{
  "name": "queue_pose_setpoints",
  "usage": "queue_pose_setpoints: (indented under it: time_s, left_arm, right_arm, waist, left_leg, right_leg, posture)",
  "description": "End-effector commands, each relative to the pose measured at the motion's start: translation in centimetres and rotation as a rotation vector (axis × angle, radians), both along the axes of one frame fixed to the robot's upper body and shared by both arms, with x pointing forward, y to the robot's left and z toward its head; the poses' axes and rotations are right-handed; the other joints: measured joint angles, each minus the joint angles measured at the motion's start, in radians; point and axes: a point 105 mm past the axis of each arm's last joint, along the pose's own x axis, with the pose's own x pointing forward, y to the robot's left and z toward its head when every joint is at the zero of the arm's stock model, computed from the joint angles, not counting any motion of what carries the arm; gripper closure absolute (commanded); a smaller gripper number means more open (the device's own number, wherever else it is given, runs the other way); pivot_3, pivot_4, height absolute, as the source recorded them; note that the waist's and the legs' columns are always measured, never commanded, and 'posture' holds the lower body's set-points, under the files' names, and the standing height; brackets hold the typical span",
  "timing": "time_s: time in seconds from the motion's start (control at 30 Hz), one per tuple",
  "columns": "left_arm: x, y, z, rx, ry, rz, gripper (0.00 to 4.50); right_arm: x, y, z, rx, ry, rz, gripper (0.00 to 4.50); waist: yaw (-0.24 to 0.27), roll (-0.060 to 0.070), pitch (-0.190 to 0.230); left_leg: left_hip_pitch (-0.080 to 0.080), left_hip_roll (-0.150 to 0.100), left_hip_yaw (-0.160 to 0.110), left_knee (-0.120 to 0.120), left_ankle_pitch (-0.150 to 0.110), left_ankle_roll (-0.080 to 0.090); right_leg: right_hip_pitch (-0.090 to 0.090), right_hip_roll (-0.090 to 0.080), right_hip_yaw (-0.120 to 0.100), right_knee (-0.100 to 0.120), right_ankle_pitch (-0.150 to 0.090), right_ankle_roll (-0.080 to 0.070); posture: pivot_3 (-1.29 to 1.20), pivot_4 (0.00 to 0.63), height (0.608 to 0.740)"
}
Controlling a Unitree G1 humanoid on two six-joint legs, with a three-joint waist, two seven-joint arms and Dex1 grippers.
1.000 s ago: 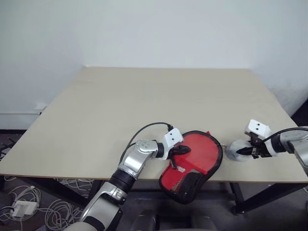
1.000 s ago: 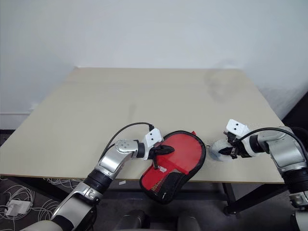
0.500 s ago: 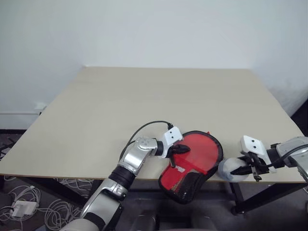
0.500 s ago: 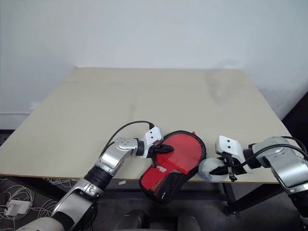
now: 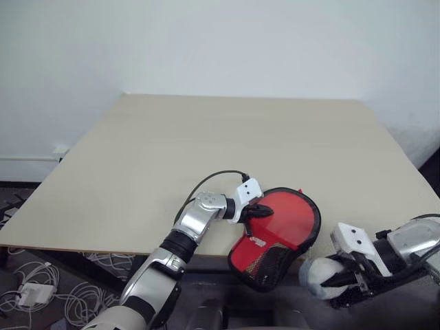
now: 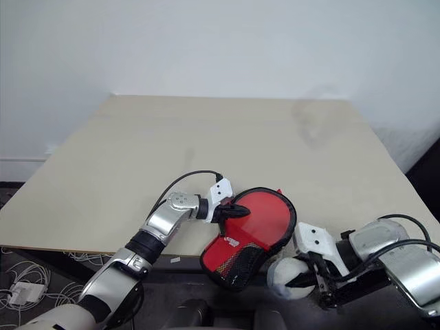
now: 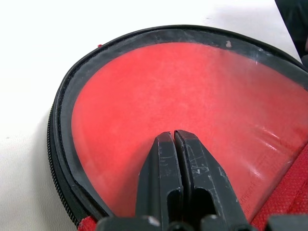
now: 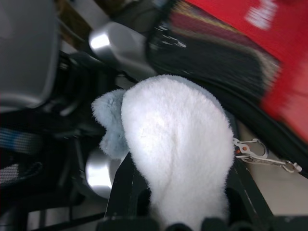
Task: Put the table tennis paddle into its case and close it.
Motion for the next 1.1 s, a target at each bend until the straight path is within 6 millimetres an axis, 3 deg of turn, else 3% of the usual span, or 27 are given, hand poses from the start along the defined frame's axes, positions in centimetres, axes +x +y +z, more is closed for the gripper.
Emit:
queue_pose_setpoints:
  time_s: [0.03, 0.7, 1.1]
  left_arm:
    - [-0.3, 0.2, -1.0, 0.054, 0.021, -0.022, 4.50]
    - [0.3, -0.3, -0.3, 0.048, 0.009, -0.001, 4.50]
    - [1.1, -1.0, 0.1, 0.023, 0.005, 0.054, 4.50]
  right_arm:
    - [-2.2, 1.7, 1.2, 0.052, 0.014, 0.088, 3.66]
    - [-7.4, 5.1, 1.1, 0.141, 0.046, 0.265, 3.66]
    - [-8.3, 5.9, 1.3, 0.167, 0.037, 0.295, 3.66]
  waist:
    - [0.001, 0.000, 0.000]
    - [0.009, -0.006, 0.000]
    - [0.010, -0.007, 0.000]
  left_leg:
    - [0.000, 0.000, 0.000, 0.000, 0.000, 0.000]
    - [0.000, 0.004, 0.001, 0.001, -0.001, 0.000]
    - [0.000, 0.005, -0.002, 0.001, -0.001, 0.000]
  right_leg:
    - [0.000, 0.000, 0.000, 0.000, 0.000, 0.000]
    - [0.000, 0.000, -0.002, -0.003, 0.000, 0.000]
    - [0.004, 0.000, -0.006, -0.007, 0.000, 0.000]
  posture:
    - [0.00, 0.000, 0.734]
    - [0.00, 0.000, 0.734]
    - [0.00, 0.000, 0.734]
